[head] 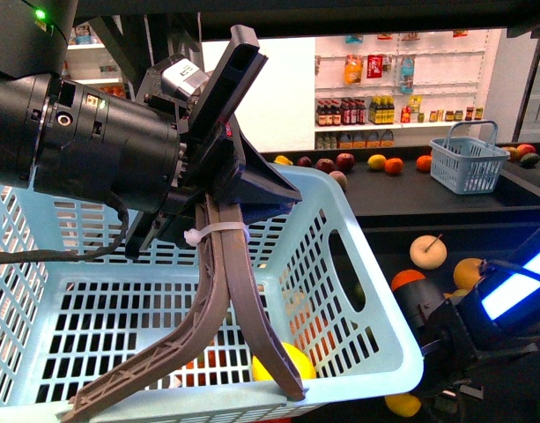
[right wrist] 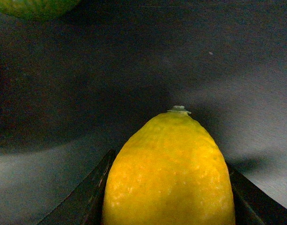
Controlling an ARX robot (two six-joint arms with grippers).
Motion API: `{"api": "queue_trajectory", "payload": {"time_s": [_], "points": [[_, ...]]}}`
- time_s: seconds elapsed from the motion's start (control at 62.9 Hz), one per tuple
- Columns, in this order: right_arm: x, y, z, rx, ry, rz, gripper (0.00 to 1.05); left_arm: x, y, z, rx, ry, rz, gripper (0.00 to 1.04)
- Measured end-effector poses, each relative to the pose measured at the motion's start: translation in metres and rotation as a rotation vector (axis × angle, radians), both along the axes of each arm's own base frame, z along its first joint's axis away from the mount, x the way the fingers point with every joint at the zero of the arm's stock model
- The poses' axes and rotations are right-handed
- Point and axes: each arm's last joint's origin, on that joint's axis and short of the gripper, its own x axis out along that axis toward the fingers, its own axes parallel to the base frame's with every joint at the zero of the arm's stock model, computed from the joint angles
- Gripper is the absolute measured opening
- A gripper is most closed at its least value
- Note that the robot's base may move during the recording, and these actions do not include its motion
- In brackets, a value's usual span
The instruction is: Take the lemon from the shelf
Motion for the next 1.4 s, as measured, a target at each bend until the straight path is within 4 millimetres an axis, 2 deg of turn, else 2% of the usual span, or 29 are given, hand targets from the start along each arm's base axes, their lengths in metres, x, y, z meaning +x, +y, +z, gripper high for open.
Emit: {"api": "queue_trajectory", "payload": {"time_s": [0.08, 0.207, 0.318, 0.413, 0.557, 0.588, 0.668, 0.747, 0.827, 0.89, 1.081, 1.272, 1.399], "points": [[-0.005, -0.013, 0.016, 0.001, -0.030, -0.016, 0.50, 0.000, 0.000, 0.000, 0.000, 0.000, 0.000, 0.11], [-0.014, -0.037, 0.055, -0.003, -0.108, -0.040, 0.50, 0.000, 0.000, 0.000, 0.000, 0.000, 0.000, 0.11], [-0.029, -0.059, 0.105, -0.015, -0.211, -0.040, 0.50, 0.000, 0.000, 0.000, 0.000, 0.000, 0.000, 0.11], [-0.044, -0.066, 0.149, 0.019, -0.281, -0.018, 0.50, 0.000, 0.000, 0.000, 0.000, 0.000, 0.000, 0.11], [-0.069, -0.055, 0.217, 0.097, -0.396, 0.077, 0.50, 0.000, 0.000, 0.000, -0.001, 0.000, -0.001, 0.11], [-0.072, -0.052, 0.227, 0.108, -0.412, 0.093, 0.50, 0.000, 0.000, 0.000, 0.000, 0.000, -0.001, 0.11], [-0.085, -0.033, 0.262, 0.157, -0.475, 0.162, 0.49, 0.000, 0.000, 0.000, 0.000, 0.000, 0.000, 0.11], [-0.093, -0.013, 0.284, 0.190, -0.514, 0.228, 0.49, 0.000, 0.000, 0.000, 0.000, -0.001, -0.001, 0.11], [-0.100, 0.008, 0.293, 0.206, -0.525, 0.281, 0.49, 0.000, 0.000, 0.000, 0.000, 0.000, -0.001, 0.11], [-0.104, 0.022, 0.293, 0.217, -0.519, 0.314, 0.49, 0.000, 0.000, 0.000, 0.000, 0.000, -0.001, 0.11], [-0.112, 0.062, 0.272, 0.231, -0.450, 0.394, 0.49, 0.000, 0.000, 0.000, 0.000, 0.000, -0.001, 0.11], [-0.112, 0.083, 0.251, 0.247, -0.409, 0.425, 0.49, 0.000, 0.000, 0.000, 0.001, -0.001, -0.001, 0.11], [-0.112, 0.089, 0.247, 0.249, -0.407, 0.427, 0.66, 0.000, 0.000, 0.000, 0.000, 0.002, 0.001, 0.11]]}}
